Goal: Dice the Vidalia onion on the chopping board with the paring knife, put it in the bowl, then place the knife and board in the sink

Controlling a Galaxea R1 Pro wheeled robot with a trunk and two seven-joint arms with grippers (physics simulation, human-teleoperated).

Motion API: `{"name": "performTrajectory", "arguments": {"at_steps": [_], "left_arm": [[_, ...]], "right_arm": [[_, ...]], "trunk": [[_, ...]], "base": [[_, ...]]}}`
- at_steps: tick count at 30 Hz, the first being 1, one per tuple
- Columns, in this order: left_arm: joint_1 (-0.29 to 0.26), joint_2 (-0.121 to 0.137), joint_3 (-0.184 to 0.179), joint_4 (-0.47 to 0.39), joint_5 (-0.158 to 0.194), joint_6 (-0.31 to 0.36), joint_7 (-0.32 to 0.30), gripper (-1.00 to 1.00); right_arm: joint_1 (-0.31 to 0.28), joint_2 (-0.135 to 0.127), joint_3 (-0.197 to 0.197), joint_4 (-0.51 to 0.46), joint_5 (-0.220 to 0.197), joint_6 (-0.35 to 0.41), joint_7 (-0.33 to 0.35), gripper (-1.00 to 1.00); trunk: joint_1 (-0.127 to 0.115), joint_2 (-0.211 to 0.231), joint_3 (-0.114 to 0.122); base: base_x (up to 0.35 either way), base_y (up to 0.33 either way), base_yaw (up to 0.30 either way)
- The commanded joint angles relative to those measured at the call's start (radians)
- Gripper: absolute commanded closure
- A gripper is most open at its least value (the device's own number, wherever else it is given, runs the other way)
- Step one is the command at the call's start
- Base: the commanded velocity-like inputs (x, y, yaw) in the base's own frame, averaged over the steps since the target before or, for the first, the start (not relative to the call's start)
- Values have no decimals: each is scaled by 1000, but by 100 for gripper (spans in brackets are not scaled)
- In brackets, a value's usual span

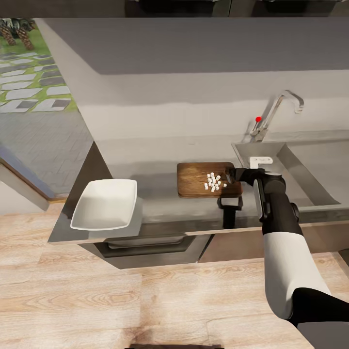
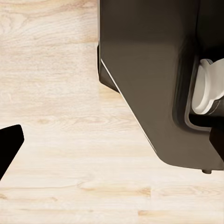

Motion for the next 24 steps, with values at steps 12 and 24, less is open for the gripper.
{"name": "performTrajectory", "arguments": {"at_steps": [12,24], "left_arm": [[0,0,-10,-1,6,-1,8,-100],[0,0,-10,16,6,-1,8,-100]], "right_arm": [[-1,0,-3,-1,11,4,10,-100],[-1,2,-2,-1,9,4,10,-100]], "trunk": [[1,-2,-1],[1,-2,-3]], "base": [[73,-83,0],[5,-8,0]]}}
